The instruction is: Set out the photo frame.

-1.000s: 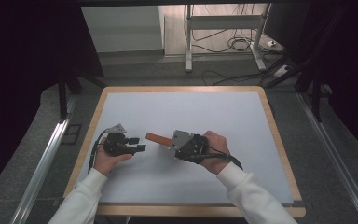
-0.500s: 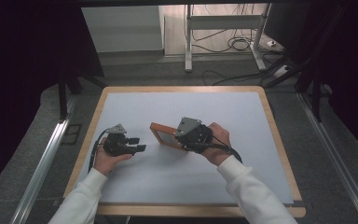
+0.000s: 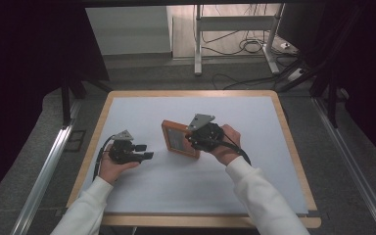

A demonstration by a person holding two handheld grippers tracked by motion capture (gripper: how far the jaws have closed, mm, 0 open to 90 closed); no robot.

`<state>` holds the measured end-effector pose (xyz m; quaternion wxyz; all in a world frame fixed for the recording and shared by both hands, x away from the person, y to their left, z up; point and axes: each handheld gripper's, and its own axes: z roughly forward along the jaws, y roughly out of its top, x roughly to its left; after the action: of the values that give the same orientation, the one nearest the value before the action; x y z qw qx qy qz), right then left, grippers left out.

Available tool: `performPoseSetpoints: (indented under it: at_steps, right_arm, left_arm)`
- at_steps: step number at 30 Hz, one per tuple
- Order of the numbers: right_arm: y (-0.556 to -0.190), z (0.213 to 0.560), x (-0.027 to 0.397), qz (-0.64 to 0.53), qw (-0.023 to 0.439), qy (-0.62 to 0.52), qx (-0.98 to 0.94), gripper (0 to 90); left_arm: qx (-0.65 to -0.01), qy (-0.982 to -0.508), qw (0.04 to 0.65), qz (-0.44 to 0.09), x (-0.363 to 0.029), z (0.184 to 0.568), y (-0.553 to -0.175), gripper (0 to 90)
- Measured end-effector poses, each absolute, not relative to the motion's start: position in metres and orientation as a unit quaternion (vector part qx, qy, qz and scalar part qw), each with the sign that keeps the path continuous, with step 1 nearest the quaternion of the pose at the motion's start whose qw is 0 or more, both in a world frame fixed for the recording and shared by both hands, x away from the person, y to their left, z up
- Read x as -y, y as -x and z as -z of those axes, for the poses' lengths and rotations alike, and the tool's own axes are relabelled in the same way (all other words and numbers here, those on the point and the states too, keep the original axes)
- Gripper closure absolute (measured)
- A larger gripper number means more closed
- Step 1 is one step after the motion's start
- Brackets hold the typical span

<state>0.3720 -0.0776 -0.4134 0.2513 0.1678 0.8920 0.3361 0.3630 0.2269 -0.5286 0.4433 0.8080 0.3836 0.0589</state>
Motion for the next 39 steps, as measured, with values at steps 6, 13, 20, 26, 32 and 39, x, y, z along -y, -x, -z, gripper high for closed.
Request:
performPoseSetpoints:
  at_steps: [6,13,20,26,32,39]
  right_arm:
    - [-0.377,0.415,0.079,-0.336,0.254,-0.176,-0.890,57.1]
    - [-0.387,0.418,0.078,-0.332,0.265,-0.190,-0.885,51.1]
    - [-0.398,0.422,0.079,-0.332,0.271,-0.214,-0.878,43.6]
    - [-0.415,0.427,0.084,-0.349,0.253,-0.250,-0.867,38.5]
    - [-0.430,0.435,0.090,-0.352,0.243,-0.277,-0.861,32.7]
    - [-0.431,0.436,0.092,-0.356,0.240,-0.288,-0.856,24.8]
  left_arm:
    - [-0.385,-0.808,0.442,-0.061,-0.227,0.529,-0.363,46.0]
    - [-0.384,-0.809,0.441,-0.060,-0.225,0.529,-0.363,45.5]
    - [-0.382,-0.812,0.438,-0.061,-0.224,0.530,-0.364,45.2]
    - [-0.378,-0.814,0.436,-0.061,-0.224,0.530,-0.363,45.1]
    - [-0.379,-0.814,0.437,-0.060,-0.225,0.530,-0.364,45.1]
    - [-0.379,-0.813,0.437,-0.061,-0.224,0.530,-0.363,45.0]
